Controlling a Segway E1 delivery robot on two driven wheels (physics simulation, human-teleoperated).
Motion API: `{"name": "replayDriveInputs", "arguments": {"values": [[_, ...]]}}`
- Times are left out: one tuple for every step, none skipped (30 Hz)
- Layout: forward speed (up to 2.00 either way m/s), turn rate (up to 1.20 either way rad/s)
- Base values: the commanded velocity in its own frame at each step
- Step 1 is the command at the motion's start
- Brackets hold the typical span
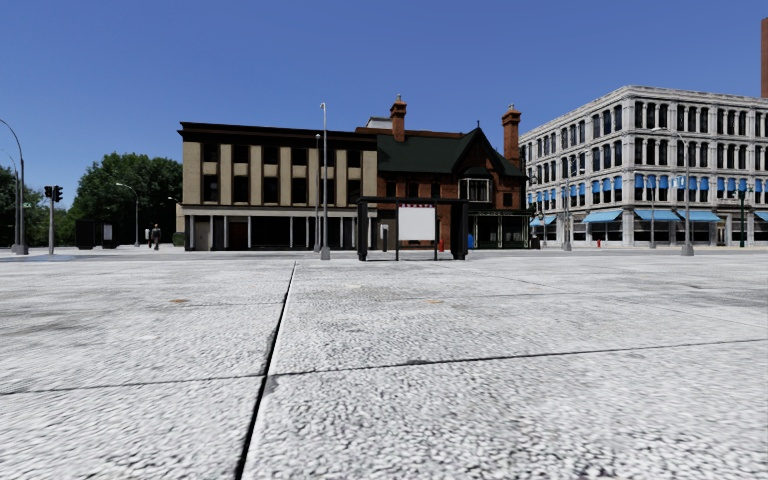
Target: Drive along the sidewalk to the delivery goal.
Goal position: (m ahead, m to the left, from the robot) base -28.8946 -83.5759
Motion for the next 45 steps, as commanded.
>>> {"name": "replayDriveInputs", "arguments": {"values": [[0.00,0.00],[0.00,0.00],[0.00,0.00],[0.00,0.00],[0.00,0.00],[0.00,0.00],[0.00,0.00],[0.00,0.00],[0.00,0.00],[0.00,0.00],[0.00,0.00],[0.00,0.00],[0.00,0.00],[0.00,0.00],[0.00,0.00],[0.00,0.00],[0.00,0.00],[0.00,0.00],[0.00,0.00],[0.00,0.00],[0.00,0.00],[0.00,0.00],[0.00,0.00],[0.00,0.00],[0.00,0.00],[0.00,0.00],[0.00,0.00],[0.00,0.00],[0.00,0.00],[0.00,0.00],[0.00,-0.10],[0.00,-0.10],[0.00,-0.18],[0.00,-0.21],[0.00,-0.21],[0.00,-0.21],[0.00,-0.08],[0.00,0.00],[0.00,0.00],[0.00,0.00],[0.00,0.00],[0.00,0.00],[0.00,0.00],[0.00,0.00],[0.00,0.00]]}}
